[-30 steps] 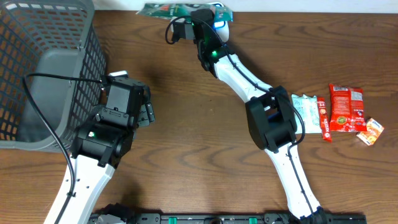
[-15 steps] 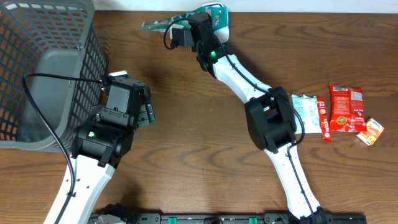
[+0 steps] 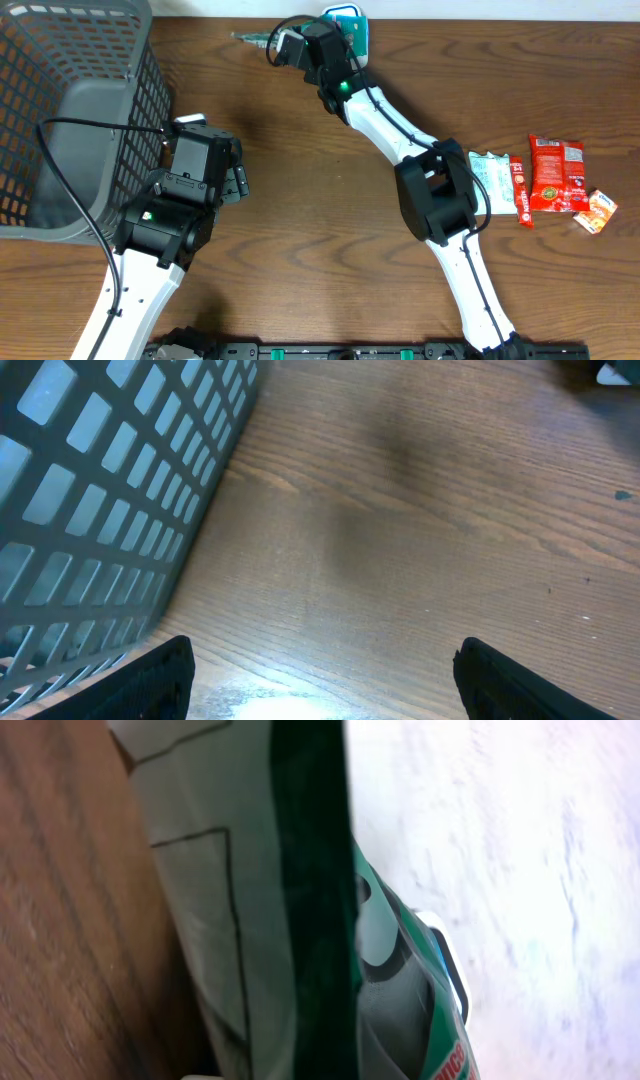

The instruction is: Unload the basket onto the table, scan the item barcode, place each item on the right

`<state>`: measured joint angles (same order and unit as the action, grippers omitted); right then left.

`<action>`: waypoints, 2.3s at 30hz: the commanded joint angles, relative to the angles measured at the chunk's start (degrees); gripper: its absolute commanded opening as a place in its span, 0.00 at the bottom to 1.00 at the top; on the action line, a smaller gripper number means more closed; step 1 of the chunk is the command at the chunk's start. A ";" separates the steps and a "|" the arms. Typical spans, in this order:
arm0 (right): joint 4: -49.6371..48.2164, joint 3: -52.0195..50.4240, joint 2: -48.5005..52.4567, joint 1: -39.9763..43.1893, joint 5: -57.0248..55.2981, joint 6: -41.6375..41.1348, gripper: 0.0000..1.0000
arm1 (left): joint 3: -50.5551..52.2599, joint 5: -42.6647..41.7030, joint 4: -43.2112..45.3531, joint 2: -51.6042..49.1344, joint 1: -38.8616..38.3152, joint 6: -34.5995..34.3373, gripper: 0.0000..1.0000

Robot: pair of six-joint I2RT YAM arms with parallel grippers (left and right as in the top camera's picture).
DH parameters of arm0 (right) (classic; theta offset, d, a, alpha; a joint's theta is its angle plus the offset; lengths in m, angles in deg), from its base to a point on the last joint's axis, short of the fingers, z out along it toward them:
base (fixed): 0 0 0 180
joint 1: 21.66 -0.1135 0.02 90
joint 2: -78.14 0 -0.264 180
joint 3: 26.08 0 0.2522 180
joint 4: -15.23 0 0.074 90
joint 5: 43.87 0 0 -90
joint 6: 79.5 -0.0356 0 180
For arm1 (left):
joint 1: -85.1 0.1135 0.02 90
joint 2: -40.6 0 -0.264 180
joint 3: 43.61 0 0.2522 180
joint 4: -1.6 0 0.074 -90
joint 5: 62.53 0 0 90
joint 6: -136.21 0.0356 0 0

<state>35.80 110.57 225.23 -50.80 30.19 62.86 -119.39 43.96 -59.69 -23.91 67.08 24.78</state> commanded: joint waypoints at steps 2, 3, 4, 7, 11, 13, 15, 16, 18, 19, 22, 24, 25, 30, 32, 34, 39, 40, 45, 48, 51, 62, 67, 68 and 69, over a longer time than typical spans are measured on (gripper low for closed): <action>0.92 0.85 -10.51 0.42 0.42 -16.24 0.01 | -1.11 0.74 -0.02 0.11 0.22 -0.28 0.84; 2.08 0.85 -12.37 0.42 0.42 -18.38 0.01 | -1.11 0.74 -0.02 0.11 0.22 -0.28 0.84; 3.93 0.85 -14.58 0.42 0.44 -20.72 0.01 | -1.11 0.74 -0.02 0.11 0.22 -0.28 0.84; 17.00 0.85 -23.98 0.63 0.48 -29.70 0.01 | -1.11 0.74 -0.02 0.11 0.22 -0.28 0.85; 33.46 0.85 -31.56 1.64 3.50 -36.98 0.01 | -1.11 0.74 -0.02 0.11 0.22 -0.28 0.84; 40.94 0.85 -34.05 2.40 6.12 -40.26 0.01 | -1.11 0.74 -0.02 0.11 0.22 -0.28 0.85; 48.89 0.85 -36.11 3.72 9.68 -44.35 0.01 | -1.11 0.74 -0.02 0.11 0.22 -0.28 0.84; 52.22 0.85 -36.70 4.46 11.45 -46.51 0.01 | -1.11 0.74 -0.02 0.11 0.22 -0.28 0.85; 59.93 0.85 -36.96 6.45 15.56 -51.08 0.01 | -1.11 0.74 -0.02 0.11 0.22 -0.28 0.85; 62.99 0.72 -36.81 7.43 16.98 -52.70 0.01 | -1.11 0.74 -0.02 0.11 0.22 -0.28 0.84; 68.15 -1.31 -36.06 9.92 18.51 -57.44 0.01 | -1.11 0.74 -0.02 0.11 0.22 -0.28 0.85; 68.87 -4.35 -36.02 11.15 19.52 -59.01 0.01 | -1.11 0.74 -0.02 0.11 0.22 -0.28 0.85; 68.72 -6.43 -36.02 11.65 20.11 -59.39 0.01 | -1.11 0.74 -0.02 0.11 0.22 -0.28 0.85; 64.70 -17.05 -36.02 12.63 21.20 -61.59 0.01 | -1.11 0.74 -0.02 0.11 0.22 -0.28 0.85; 61.94 -21.14 -36.02 12.68 21.18 -61.88 0.01 | -1.11 0.74 -0.02 0.11 0.22 -0.28 0.84; 58.60 -25.51 -36.02 12.83 21.14 -62.25 0.01 | -1.11 0.74 -0.02 0.11 0.22 -0.28 0.85; 52.30 -33.48 -36.02 13.94 20.50 -62.75 0.01 | -1.11 0.74 -0.02 0.11 0.22 -0.28 0.85; 51.49 -34.53 -36.02 14.27 20.48 -62.97 0.01 | -1.11 0.74 -0.02 0.11 0.22 -0.28 0.85; 49.24 -38.45 -36.02 16.72 15.93 -64.17 0.01 | -1.11 0.74 -0.02 0.11 0.22 -0.28 0.85; 49.13 -39.65 -36.02 18.56 11.19 -67.10 0.01 | -1.11 0.74 -0.02 0.11 0.22 -0.28 0.84; 49.03 -40.57 -36.02 20.31 11.06 -67.10 0.09 | -1.11 0.74 -0.02 0.11 0.22 -0.28 0.85; 48.48 -41.46 -36.09 24.96 11.08 -64.08 0.99 | -1.11 0.74 -0.02 0.11 0.22 -0.28 0.84; 48.09 -40.06 -36.09 25.05 11.06 -62.10 0.99 | -1.11 0.74 -0.02 0.11 0.22 -0.28 0.84; 47.71 -40.09 -36.09 25.05 11.04 -62.10 0.99 | -1.11 0.74 -0.02 0.11 0.22 -0.28 0.85; 47.71 -40.09 -36.09 25.05 11.06 -62.14 0.99 | -1.11 0.74 -0.02 0.11 0.22 -0.28 0.85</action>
<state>83.95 69.02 188.82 -26.02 41.77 -0.79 -119.43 44.12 -59.69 -23.91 67.08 24.78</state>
